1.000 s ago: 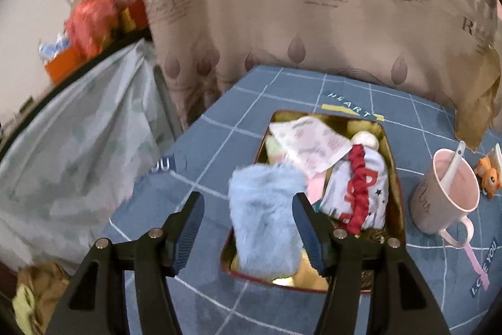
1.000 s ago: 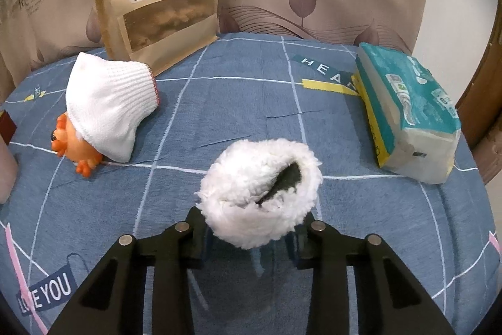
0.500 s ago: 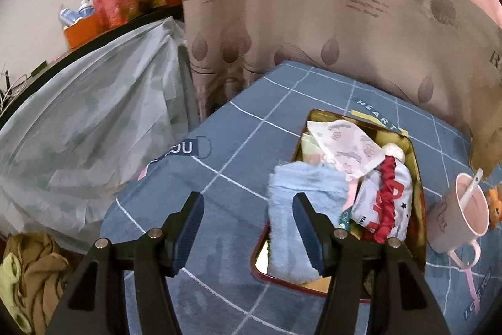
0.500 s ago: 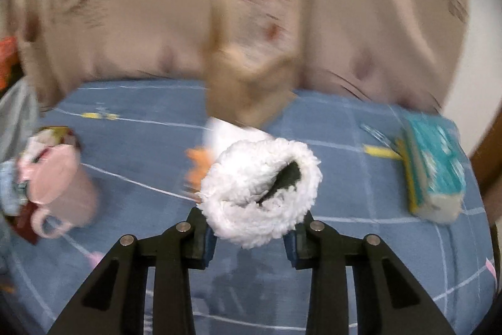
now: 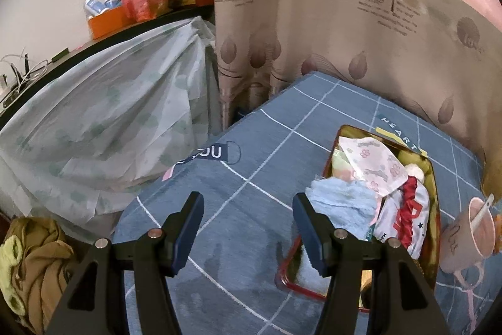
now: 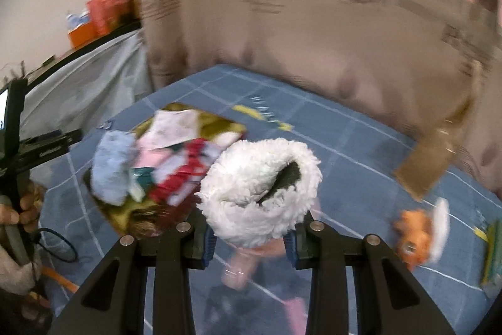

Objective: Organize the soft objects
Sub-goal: 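Carry the white fluffy sock over the tray with the right gripper, then lower the white fluffy sock into the tray and open the right gripper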

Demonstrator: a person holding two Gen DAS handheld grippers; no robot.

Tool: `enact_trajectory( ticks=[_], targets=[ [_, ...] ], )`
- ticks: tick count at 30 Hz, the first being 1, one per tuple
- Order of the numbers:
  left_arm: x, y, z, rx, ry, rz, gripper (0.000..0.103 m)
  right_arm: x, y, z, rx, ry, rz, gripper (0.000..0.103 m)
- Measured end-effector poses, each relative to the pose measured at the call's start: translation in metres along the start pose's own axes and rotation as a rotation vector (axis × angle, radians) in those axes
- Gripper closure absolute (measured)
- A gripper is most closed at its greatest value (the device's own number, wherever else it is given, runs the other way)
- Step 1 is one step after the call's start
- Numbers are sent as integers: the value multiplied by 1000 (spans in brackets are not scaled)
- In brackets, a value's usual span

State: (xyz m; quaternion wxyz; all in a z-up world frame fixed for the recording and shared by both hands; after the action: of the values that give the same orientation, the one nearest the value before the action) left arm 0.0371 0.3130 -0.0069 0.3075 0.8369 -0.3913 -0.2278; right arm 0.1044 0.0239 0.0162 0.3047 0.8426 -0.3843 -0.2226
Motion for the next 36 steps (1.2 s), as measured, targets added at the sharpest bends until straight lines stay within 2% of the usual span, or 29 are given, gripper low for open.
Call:
enact_trajectory(
  ticks=[6, 23, 33, 36],
  targets=[
    [-9, -1, -2, -1, 38, 1, 43, -25, -45, -10, -43, 14, -49, 71],
    [-11, -4, -2, -16, 52, 23, 43, -37, -150, -56, -105, -16, 15, 71],
    [-10, -7, -1, -32, 56, 41, 43, -31, -197, -52, -189, -25, 62, 71],
    [-10, -7, -2, -31, 53, 41, 43, -31, -199, -51, -198, -16, 60, 67]
  ],
)
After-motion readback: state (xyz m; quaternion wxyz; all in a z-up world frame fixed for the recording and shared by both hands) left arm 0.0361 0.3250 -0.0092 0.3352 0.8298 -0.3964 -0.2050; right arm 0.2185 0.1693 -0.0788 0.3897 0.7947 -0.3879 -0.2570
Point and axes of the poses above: each gripper's, at about its wrist camera, not at the fingertips, and y roughly against the way its jaws point, x to its right, z to its underside, the point moved 3 cm from there along -y, roughly the way its jaws point, and after that the axes turned 9 degrees about -z, right-handed, at the moved point
